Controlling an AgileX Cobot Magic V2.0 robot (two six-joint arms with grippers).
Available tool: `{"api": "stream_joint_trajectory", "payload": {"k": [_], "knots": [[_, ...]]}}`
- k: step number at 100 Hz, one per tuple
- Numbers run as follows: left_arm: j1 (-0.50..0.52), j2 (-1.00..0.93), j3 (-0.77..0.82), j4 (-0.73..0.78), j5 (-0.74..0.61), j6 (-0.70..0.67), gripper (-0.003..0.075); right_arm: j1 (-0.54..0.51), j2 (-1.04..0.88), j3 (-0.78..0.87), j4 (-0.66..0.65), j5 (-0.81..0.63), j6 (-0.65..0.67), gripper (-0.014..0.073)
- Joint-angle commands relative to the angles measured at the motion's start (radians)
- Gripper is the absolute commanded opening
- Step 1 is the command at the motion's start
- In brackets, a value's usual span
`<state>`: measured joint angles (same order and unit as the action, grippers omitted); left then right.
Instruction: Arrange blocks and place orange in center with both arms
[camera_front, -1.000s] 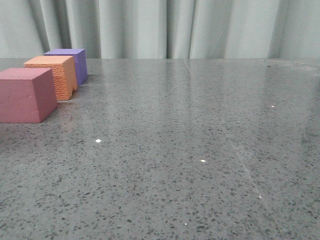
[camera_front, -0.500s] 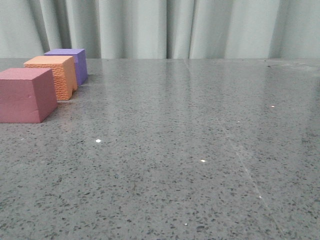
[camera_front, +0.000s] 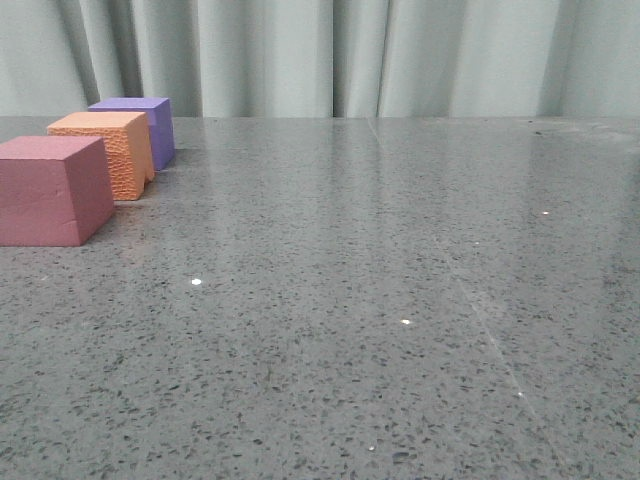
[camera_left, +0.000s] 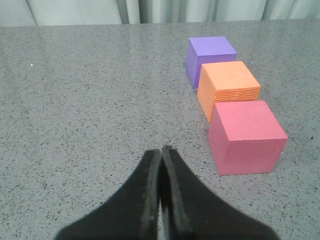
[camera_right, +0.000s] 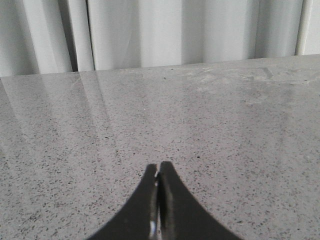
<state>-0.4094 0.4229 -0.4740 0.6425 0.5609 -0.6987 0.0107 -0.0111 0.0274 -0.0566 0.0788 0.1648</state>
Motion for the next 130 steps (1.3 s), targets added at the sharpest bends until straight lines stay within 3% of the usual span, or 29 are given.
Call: {"api": "stream_joint_trajectory", "payload": {"k": [1,39,70,119,130], "knots": [[0.002,0.005,-0.027,0.029,-0.057,0.002,-0.0019,-0.006,-0.009,-0.013,0.001,-0.085,-0.008,-0.0067],[0.042,-0.016,0.01,0.053,-0.228,0.035,-0.0019,-0.006,-0.009,-0.013,0.001,-0.085,-0.008,-0.0067],[0.269,-0.131,0.197,-0.374,-0.509,0.504,-0.0019,-0.006,-0.009,-0.013,0.001,-0.085,-0.008,-0.0067],[0.321,-0.459,0.481,-0.431,-0.552,0.512,-0.0019,-0.006,-0.009,-0.013,0.001,-0.085,-0.008,-0.0067],[0.321,-0.458,0.525,-0.431,-0.586,0.512,-0.0019,-0.006,-0.009,-0.013,0.001,-0.085,-0.008,-0.0067]]}}
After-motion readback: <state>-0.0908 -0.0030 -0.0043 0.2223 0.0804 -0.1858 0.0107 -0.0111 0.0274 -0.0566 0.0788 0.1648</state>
